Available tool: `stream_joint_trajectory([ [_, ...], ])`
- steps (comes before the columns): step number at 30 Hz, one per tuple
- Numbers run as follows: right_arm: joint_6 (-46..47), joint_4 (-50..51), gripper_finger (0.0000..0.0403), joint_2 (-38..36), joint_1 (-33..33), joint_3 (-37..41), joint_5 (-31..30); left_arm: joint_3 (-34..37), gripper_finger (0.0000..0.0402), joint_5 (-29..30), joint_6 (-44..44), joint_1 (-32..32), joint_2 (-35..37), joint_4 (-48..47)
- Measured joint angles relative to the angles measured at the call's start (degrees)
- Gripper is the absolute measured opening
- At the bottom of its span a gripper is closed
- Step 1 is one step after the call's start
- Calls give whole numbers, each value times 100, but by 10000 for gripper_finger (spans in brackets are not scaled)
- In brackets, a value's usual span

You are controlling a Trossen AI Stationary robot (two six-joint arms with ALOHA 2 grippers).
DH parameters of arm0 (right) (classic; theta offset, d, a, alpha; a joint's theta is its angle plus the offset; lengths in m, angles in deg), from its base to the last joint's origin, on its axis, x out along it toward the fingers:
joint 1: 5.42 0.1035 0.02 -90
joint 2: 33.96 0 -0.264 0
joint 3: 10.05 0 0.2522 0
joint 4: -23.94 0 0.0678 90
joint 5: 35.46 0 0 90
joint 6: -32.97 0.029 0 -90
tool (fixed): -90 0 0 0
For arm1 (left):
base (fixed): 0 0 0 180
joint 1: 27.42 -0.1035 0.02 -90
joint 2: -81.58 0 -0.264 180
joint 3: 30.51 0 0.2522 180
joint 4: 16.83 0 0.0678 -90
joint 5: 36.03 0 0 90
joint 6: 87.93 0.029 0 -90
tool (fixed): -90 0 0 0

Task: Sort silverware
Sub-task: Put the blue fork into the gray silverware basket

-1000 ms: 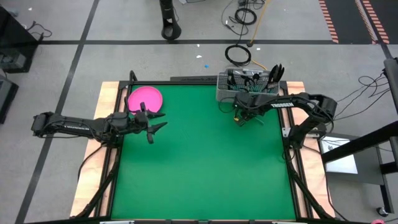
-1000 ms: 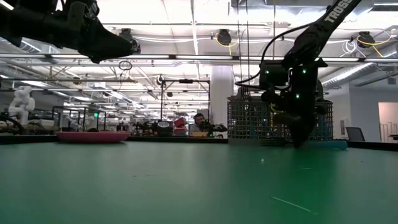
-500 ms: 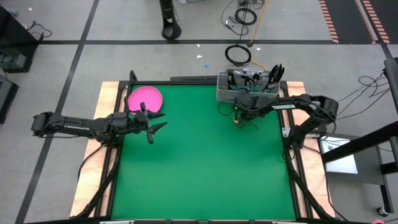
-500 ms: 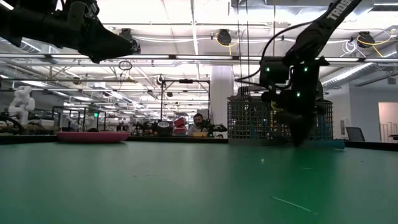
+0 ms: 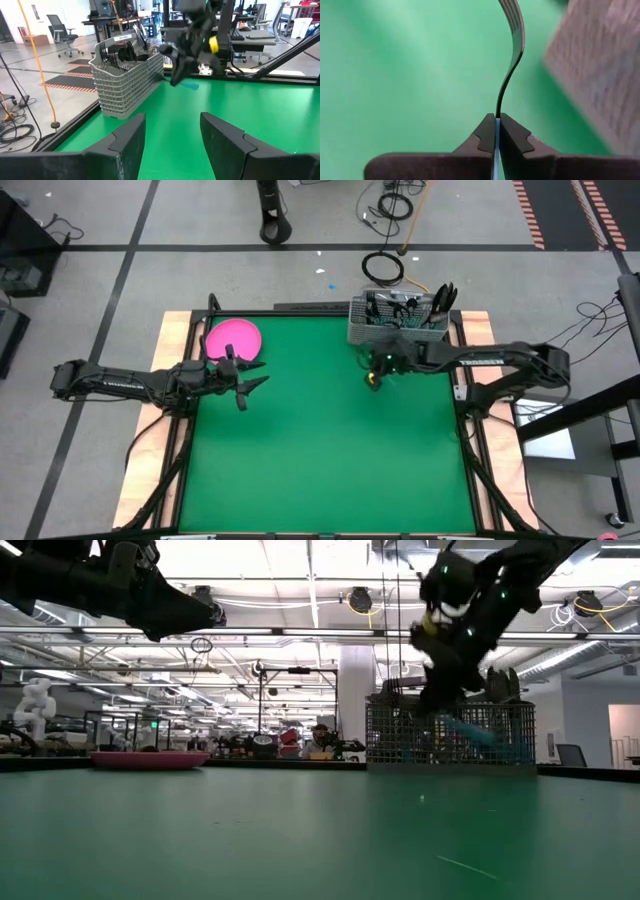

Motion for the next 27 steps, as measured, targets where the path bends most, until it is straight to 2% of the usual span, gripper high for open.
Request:
stream_joint_trajectory([
  [5, -493, -1245, 0, -349, 16, -3, -232, 0, 192, 0, -9, 2, 0, 0],
  [15, -2047, -3291, 0, -324, -28, -10, -2270, 0, 192, -2, -10, 2, -1, -24],
  [19, -2331, -4153, 0, -147, -275, -11, -2320, 0, 192, -2, -8, 2, 0, -24],
  [27, -2970, -5102, 0, 430, -713, -9, -2339, 0, 192, -4, -8, 2, 0, -69],
])
